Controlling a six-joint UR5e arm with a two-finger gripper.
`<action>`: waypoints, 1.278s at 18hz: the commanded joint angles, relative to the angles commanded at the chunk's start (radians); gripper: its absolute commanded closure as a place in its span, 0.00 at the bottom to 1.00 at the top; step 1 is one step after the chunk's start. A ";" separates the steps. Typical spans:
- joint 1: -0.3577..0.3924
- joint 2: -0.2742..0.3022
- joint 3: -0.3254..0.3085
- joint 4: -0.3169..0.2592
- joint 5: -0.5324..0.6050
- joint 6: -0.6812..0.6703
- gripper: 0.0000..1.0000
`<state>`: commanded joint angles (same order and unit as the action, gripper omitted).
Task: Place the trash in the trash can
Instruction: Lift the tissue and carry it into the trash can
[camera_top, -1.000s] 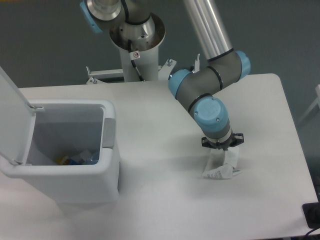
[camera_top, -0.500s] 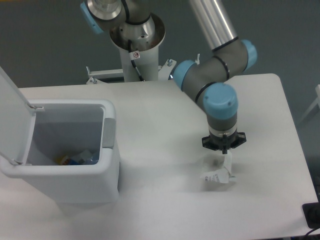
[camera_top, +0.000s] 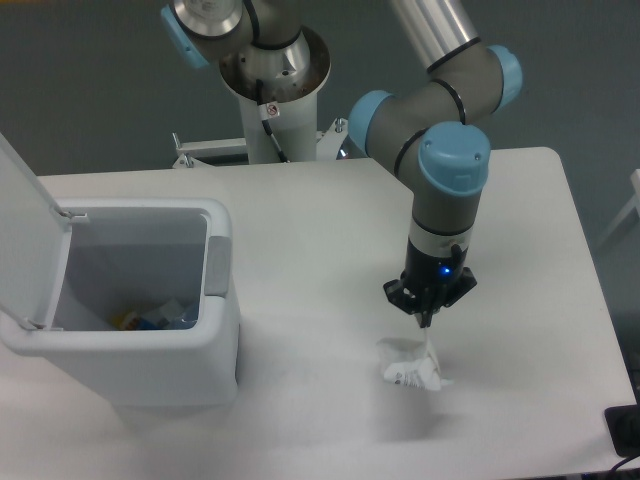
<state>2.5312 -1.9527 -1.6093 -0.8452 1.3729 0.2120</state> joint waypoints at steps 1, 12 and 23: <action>-0.011 -0.002 0.018 0.002 0.000 -0.026 1.00; -0.075 0.073 0.153 0.021 -0.147 -0.135 1.00; -0.103 0.340 0.005 0.037 -0.406 -0.097 1.00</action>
<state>2.4283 -1.6125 -1.6041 -0.8084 0.9664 0.1149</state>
